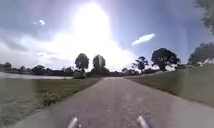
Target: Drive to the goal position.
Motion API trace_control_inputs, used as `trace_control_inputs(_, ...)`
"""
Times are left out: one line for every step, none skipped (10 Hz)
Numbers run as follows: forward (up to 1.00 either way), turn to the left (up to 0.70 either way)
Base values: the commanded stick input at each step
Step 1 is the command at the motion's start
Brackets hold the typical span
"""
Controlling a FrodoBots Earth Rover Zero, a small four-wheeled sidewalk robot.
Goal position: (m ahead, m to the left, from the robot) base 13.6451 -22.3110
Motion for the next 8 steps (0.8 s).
trace_control_inputs(0.7,0.0)
trace_control_inputs(0.7,0.0)
trace_control_inputs(0.7,0.0)
trace_control_inputs(0.7,0.0)
trace_control_inputs(0.7,0.0)
trace_control_inputs(0.7,0.0)
trace_control_inputs(0.7,0.0)
trace_control_inputs(0.7,0.0)
